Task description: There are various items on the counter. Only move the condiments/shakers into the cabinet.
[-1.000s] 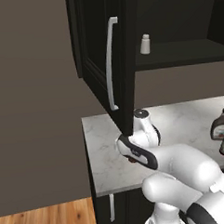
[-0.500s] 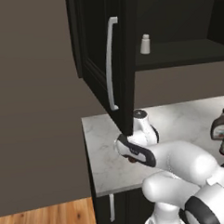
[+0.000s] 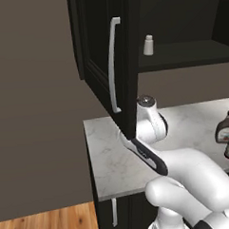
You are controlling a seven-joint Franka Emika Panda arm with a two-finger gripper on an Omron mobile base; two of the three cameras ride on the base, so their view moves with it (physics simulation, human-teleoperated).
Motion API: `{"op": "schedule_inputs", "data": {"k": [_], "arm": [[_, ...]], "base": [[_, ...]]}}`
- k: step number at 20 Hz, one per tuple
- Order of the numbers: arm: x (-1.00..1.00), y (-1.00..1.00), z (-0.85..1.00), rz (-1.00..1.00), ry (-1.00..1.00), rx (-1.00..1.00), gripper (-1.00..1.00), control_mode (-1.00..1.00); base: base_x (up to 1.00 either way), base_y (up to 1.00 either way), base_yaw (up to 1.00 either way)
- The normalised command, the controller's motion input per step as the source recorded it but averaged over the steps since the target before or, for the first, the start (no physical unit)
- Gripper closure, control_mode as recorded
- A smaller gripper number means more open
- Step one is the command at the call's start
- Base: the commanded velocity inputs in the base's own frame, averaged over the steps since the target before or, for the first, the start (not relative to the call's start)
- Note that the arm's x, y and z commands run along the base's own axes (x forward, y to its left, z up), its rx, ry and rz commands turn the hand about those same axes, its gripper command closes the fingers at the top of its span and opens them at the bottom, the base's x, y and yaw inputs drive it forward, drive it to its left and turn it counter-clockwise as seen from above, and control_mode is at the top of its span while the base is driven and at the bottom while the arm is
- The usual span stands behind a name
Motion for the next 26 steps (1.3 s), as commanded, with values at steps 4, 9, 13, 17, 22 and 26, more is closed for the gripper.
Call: {"op": "schedule_inputs", "data": {"k": [4,9,13,17,22,26], "arm": [[0.0,-0.03,1.0,-0.03,-0.26,0.05,1.0,-1.0],[0.0,0.0,1.0,-0.01,-0.19,0.15,1.0,-1.0],[0.0,0.0,1.0,0.0,-0.2,0.08,1.0,-1.0],[0.0,0.0,1.0,0.0,-0.19,0.02,1.0,-1.0],[0.0,0.0,1.0,0.0,-0.12,0.0,1.0,-1.0],[0.0,0.0,1.0,0.0,-0.08,0.03,1.0,-1.0]], "base": [[0.0,0.0,0.0],[0.0,0.0,0.0],[0.0,0.0,0.0],[0.0,0.0,0.0],[0.0,0.0,0.0],[0.0,0.0,0.0]]}}
